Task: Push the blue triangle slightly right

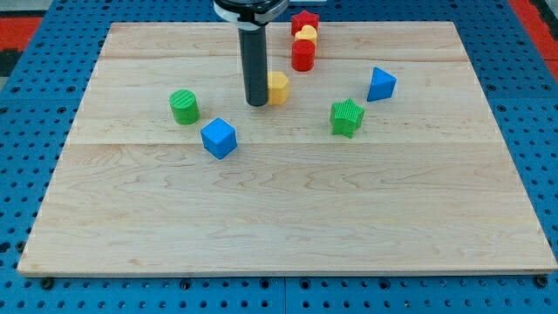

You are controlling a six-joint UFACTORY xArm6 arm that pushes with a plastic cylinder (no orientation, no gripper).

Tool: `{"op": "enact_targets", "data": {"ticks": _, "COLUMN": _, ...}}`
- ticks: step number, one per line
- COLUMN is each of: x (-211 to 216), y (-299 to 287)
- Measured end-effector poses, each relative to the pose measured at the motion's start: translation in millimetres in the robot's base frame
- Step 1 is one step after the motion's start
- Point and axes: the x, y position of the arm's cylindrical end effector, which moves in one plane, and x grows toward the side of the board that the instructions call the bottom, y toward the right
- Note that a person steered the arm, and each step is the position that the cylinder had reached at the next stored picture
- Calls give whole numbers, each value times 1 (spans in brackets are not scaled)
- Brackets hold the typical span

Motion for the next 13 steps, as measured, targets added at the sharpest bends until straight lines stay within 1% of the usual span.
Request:
{"op": "enact_targets", "data": {"ticks": 2, "x": -15, "y": 36}}
{"op": "enact_targets", "data": {"ticks": 3, "x": -18, "y": 37}}
{"op": "enact_targets", "data": {"ticks": 4, "x": -10, "y": 37}}
{"op": "enact_targets", "data": {"ticks": 5, "x": 2, "y": 86}}
{"op": "enact_targets", "data": {"ticks": 6, "x": -7, "y": 124}}
{"op": "enact_targets", "data": {"ticks": 7, "x": -15, "y": 145}}
{"op": "enact_targets", "data": {"ticks": 10, "x": -22, "y": 167}}
{"op": "enact_targets", "data": {"ticks": 13, "x": -22, "y": 170}}
